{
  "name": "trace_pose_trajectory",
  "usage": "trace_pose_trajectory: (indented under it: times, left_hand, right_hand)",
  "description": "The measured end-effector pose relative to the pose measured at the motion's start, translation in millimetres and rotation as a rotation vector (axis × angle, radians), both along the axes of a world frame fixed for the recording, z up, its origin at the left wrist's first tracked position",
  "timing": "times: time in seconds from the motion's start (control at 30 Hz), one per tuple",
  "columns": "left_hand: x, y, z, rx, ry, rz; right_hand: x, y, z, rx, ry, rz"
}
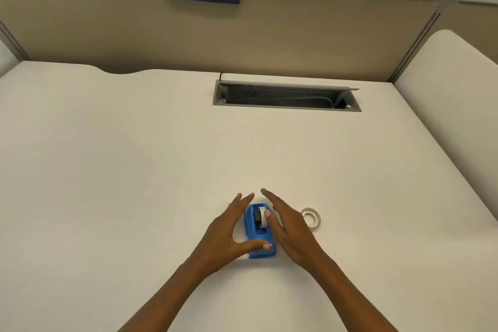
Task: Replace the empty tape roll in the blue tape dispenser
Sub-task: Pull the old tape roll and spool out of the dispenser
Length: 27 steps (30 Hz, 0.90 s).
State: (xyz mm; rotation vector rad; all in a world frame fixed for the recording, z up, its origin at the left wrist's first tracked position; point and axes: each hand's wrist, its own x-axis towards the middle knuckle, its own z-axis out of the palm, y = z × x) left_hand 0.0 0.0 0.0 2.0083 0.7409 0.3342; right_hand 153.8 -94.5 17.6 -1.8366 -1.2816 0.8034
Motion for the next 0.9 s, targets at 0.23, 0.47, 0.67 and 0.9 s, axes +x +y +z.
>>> trace_pose_trajectory:
  times: [0.23, 0.47, 0.67, 0.9]
  left_hand:
    - [3.2, 0.0, 4.9, -0.040, -0.005, -0.054]
    - [-1.2, 5.3, 3.7, -0.091, 0.029, -0.056]
    - [-2.1, 4.4, -1.1, -0.127, 0.010, -0.020]
    - [-3.0, 2.9, -5.2, -0.162, -0.020, 0.007]
  right_hand:
    - [-3.1, -8.9, -5.9, 0.018, 0.088, -0.042]
    - [-1.1, -11.8, -7.0, 0.029, 0.095, -0.016]
    - [-0.9, -10.9, -7.5, 0.041, 0.096, -0.017]
    - [-1.2, -10.4, -9.8, 0.055, 0.141, -0.035]
